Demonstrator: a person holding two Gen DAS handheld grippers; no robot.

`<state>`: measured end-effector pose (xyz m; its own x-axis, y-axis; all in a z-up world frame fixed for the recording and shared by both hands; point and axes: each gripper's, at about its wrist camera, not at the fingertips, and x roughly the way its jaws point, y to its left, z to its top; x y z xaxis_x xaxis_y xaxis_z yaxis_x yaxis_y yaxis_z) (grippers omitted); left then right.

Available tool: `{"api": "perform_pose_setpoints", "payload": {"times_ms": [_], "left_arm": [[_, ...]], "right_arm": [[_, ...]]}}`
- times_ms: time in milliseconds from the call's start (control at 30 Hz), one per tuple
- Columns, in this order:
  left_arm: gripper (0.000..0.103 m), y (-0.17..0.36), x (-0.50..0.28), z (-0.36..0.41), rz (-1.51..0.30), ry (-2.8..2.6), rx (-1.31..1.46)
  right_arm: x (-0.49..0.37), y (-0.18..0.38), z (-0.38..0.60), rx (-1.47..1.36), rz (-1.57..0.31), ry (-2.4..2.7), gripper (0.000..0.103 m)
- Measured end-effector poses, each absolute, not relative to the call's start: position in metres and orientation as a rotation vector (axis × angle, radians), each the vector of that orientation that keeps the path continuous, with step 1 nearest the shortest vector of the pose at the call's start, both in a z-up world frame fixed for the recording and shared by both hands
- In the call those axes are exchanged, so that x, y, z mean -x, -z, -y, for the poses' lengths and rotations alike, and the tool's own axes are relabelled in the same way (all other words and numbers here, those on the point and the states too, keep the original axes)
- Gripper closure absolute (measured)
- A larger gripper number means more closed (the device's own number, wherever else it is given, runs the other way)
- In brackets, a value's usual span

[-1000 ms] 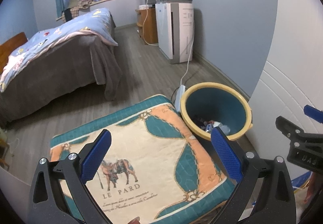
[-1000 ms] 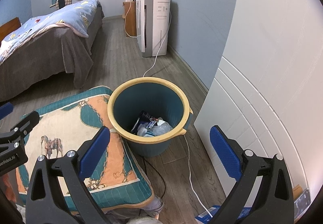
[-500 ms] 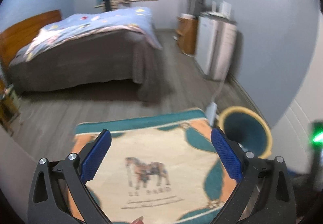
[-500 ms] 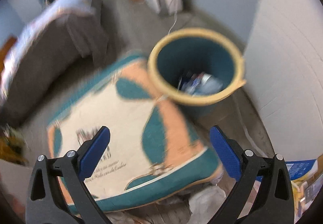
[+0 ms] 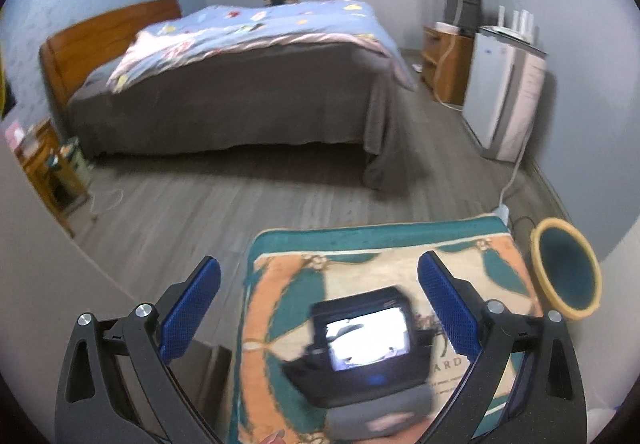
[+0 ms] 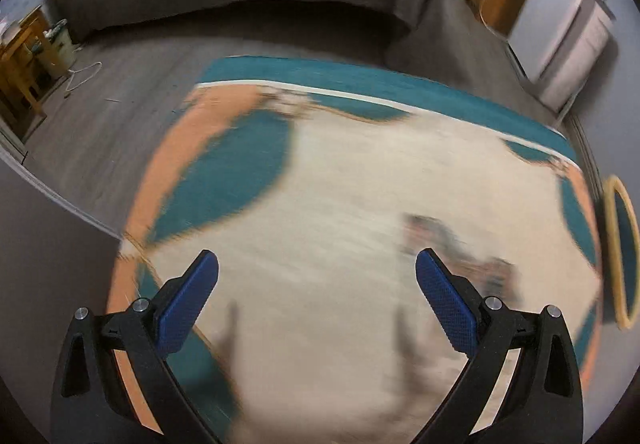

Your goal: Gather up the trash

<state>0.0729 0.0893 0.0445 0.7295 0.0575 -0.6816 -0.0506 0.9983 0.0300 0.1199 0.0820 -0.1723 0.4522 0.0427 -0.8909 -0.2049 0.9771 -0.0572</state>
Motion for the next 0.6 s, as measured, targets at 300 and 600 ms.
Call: {"api": "perform_pose_setpoints", "payload": {"times_ms": [300, 600], "left_arm": [[0.005, -0.037, -0.080, -0.089, -0.784, -0.065, -0.042], [0.005, -0.039, -0.095, -0.056, -0.793, 0.020, -0.024]], "right_arm": [[-0.117, 0.208, -0.111, -0.014, -0.987, -0.005, 0.005], [-0.115, 0.205, -0.108, -0.021, -0.988, -0.016, 0.005]]}}
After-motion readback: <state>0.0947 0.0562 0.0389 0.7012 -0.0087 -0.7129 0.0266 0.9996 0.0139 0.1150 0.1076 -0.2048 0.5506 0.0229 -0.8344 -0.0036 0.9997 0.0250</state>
